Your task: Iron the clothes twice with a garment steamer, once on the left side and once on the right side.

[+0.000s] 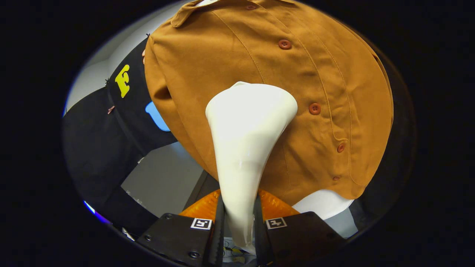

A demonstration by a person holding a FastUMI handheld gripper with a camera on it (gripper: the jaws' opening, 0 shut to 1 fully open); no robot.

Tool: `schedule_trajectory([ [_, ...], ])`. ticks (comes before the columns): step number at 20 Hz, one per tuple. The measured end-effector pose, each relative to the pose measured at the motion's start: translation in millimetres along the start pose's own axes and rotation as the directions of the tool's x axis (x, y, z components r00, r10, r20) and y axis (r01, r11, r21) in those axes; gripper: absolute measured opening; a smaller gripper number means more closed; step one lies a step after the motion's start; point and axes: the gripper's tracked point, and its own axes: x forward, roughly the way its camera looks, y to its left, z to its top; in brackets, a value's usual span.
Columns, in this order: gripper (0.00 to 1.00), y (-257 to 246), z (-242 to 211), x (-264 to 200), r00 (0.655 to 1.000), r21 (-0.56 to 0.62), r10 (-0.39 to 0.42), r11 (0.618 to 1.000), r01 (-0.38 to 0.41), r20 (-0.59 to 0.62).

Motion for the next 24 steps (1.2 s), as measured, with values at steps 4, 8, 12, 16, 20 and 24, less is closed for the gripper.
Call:
schedule_trajectory([
  [4, 0.38, -8, -13, -6, 0.999, 0.013, -0.035, 0.999, 0.035, -0.016],
  [8, 0.38, -2, -3, -37, 0.999, -0.002, -0.033, 0.999, 0.033, 0.038],
  [12, 0.38, -8, 47, -77, 0.980, -0.018, -0.072, 0.997, 0.076, 0.187],
  [16, 0.37, -33, 95, -111, 0.950, -0.041, -0.104, 0.992, 0.121, 0.293],
  [20, 0.37, -62, 133, -131, 0.925, -0.061, -0.128, 0.985, 0.160, 0.357],
  [24, 0.37, -80, 161, -131, 0.920, -0.083, -0.107, 0.985, 0.148, 0.377],
])
